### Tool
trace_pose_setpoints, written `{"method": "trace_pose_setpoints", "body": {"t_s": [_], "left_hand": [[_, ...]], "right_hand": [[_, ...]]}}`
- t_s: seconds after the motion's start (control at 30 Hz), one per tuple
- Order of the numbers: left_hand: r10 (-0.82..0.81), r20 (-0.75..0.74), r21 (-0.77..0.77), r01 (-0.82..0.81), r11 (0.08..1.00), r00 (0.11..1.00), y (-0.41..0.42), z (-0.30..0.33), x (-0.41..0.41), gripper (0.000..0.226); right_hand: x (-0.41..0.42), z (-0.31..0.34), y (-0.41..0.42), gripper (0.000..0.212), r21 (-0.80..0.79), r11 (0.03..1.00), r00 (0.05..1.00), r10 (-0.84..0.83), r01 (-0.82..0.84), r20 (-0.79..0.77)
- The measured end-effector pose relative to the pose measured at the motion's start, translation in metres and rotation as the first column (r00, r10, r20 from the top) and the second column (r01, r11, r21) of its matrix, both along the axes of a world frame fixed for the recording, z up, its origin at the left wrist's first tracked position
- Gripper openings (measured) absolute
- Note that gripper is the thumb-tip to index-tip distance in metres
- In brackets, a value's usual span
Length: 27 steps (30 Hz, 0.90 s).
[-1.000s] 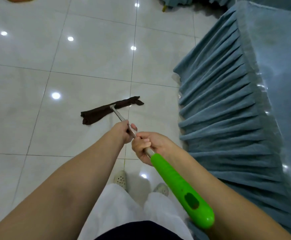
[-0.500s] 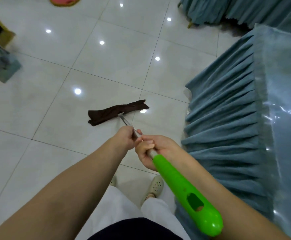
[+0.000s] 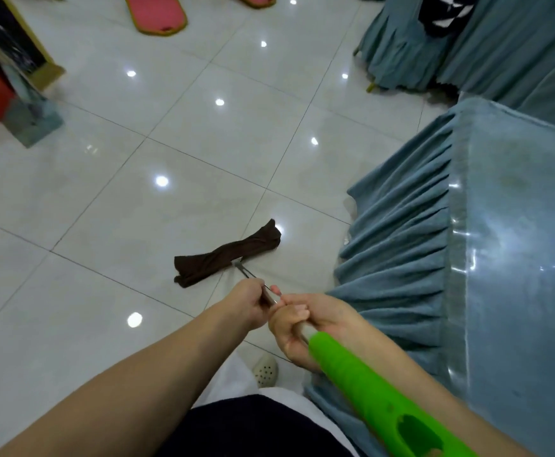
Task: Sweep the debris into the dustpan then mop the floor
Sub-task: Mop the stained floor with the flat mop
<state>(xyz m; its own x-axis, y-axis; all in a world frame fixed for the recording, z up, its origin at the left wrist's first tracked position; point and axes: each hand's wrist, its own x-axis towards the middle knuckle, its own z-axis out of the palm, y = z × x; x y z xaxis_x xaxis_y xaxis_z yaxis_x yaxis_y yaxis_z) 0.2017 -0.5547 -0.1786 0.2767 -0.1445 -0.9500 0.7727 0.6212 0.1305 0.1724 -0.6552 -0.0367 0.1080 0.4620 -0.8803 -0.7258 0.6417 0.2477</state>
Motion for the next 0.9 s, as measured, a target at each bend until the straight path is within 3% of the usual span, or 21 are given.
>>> {"method": "trace_pose_setpoints", "body": {"t_s": [0.2, 0.43, 0.6, 0.9], "left_hand": [[0.081, 0.029, 0.018, -0.081, 0.997, 0.996, 0.007, -0.006, 0.021, 0.031], [0.246, 0.010, 0.028, -0.246, 0.969, 0.969, 0.051, -0.034, 0.078, 0.021], [0.313, 0.002, 0.078, -0.312, 0.947, 0.950, 0.107, -0.050, 0.139, 0.022], [0.449, 0.027, 0.039, -0.450, 0.892, 0.893, 0.208, -0.051, 0.253, 0.012]], "right_hand": [[0.025, -0.001, 0.012, 0.022, -0.021, 0.992, 0.991, 0.129, -0.128, 0.044], [0.086, -0.027, 0.039, 0.022, -0.034, 0.941, 0.939, 0.338, -0.336, 0.060], [0.153, -0.045, 0.086, 0.025, -0.024, 0.905, 0.900, 0.425, -0.425, 0.093], [0.280, -0.055, 0.190, 0.025, -0.022, 0.843, 0.837, 0.536, -0.537, 0.108]]}}
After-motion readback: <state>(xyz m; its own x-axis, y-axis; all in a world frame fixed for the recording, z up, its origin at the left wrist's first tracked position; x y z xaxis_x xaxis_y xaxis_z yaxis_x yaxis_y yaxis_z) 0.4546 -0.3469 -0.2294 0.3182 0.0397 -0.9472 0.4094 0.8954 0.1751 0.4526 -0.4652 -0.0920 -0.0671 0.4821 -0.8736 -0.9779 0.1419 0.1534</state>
